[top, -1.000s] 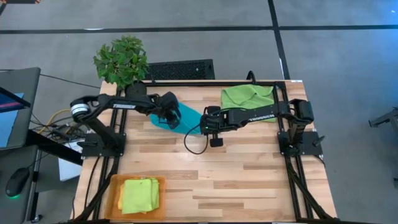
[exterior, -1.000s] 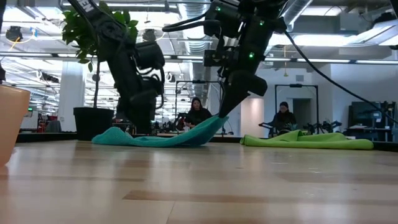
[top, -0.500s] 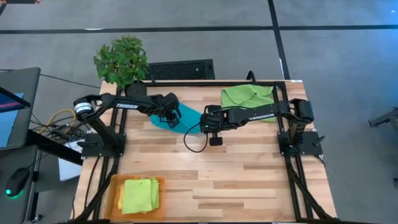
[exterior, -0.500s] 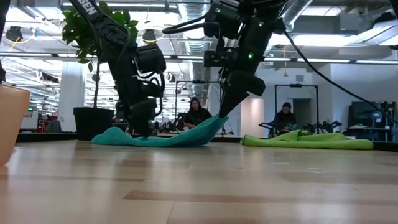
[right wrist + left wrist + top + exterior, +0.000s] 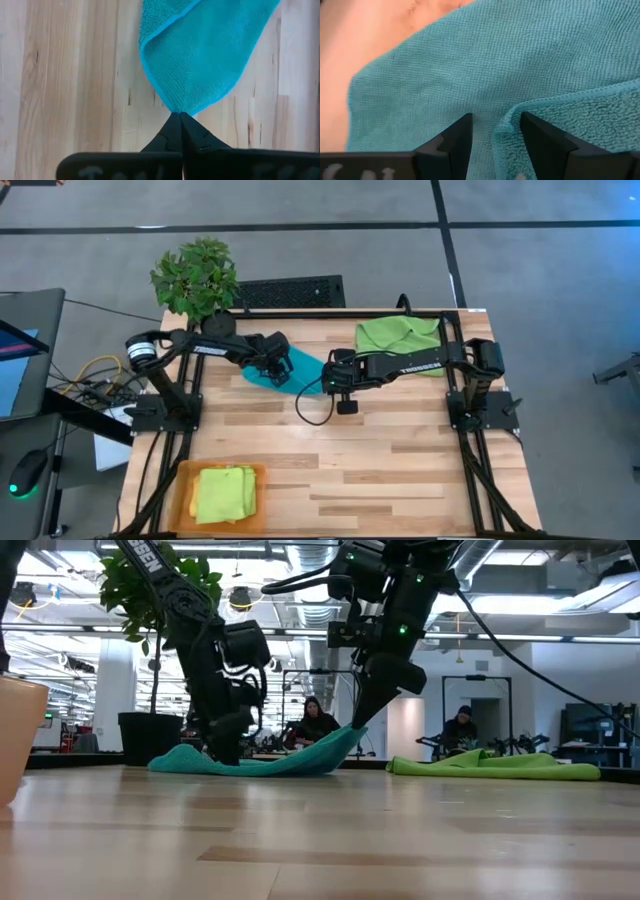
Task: Fold microfiber towels
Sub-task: Fold the blue towel
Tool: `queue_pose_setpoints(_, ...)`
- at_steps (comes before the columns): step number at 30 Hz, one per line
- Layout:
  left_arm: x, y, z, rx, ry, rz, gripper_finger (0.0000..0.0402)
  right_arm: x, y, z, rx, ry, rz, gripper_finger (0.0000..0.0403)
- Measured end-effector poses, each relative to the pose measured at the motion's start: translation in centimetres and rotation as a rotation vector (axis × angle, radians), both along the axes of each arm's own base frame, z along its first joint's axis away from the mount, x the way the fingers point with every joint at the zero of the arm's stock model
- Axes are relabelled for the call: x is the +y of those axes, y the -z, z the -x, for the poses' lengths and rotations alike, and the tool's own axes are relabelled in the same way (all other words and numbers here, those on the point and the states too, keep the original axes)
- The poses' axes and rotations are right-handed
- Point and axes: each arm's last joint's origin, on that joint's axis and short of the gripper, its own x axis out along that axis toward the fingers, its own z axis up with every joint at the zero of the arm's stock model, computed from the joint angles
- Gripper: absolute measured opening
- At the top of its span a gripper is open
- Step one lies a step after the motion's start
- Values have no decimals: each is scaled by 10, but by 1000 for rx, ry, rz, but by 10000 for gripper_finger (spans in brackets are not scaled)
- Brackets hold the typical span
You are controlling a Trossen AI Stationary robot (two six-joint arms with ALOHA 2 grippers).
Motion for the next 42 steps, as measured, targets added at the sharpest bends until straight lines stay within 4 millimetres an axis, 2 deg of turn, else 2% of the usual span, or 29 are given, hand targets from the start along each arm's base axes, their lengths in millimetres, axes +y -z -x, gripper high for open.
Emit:
queue_pose_setpoints(4,1,5,-7,-3,5,-8,160,0,0,0,2,0,0,6)
queue_pose_setpoints(7,1,2,-10,-8,12,-8,141,0,0,0,5,0,0,6)
queue_pose_setpoints(12,1,-11,-10,18,40,11,71,0,1,2,25,4,7,6)
queue_pose_setpoints(16,-2,-24,-7,46,41,23,13,-3,1,7,66,78,101,6)
queue_pose_setpoints(22,-14,-39,-3,46,70,31,8,-10,2,12,104,140,126,6)
queue_pose_setpoints(26,-34,-53,1,46,96,43,3,-11,2,15,128,145,145,6)
queue_pose_setpoints(32,-87,-68,7,87,177,90,2,-1,-13,26,141,159,133,6)
queue_pose_setpoints(37,-127,-74,11,89,233,94,1,8,-37,36,76,143,128,6)
queue_pose_setpoints(42,-142,-92,20,-3,169,-43,0,9,-65,45,-36,165,156,6)
